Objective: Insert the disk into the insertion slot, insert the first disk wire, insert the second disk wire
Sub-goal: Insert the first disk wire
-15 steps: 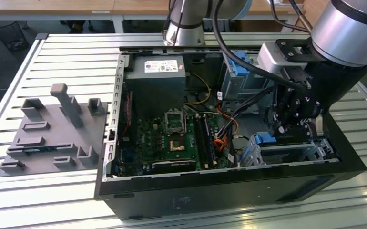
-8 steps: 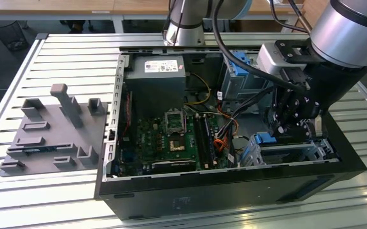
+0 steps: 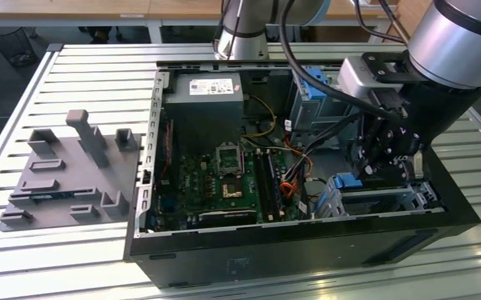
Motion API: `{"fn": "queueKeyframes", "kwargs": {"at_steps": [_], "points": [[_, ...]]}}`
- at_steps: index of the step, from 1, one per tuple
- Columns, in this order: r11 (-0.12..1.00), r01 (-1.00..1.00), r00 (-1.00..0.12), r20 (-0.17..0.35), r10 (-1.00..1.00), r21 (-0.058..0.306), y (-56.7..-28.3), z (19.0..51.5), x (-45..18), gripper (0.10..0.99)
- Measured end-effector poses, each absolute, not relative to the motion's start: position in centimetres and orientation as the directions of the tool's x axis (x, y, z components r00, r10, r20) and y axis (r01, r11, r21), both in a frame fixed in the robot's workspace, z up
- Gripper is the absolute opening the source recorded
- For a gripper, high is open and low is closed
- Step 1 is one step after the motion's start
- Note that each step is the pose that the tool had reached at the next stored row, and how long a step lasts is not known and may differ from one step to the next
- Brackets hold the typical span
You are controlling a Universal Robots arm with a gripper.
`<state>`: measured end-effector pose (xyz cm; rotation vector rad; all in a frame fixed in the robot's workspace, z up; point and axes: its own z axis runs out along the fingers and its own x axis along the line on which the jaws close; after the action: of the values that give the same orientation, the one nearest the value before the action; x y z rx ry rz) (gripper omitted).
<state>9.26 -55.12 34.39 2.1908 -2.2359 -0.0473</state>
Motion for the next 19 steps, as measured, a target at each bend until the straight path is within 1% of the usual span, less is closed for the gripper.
{"fn": "queueKeyframes", "kwargs": {"at_steps": [15,19], "points": [[0.02,-0.999,-0.021,-0.013,-1.0,0.029,-55.1,34.4,10.6,0.106],[0.02,-0.999,-0.021,-0.013,-1.0,0.029,-55.1,35.0,10.6,0.106]]}}
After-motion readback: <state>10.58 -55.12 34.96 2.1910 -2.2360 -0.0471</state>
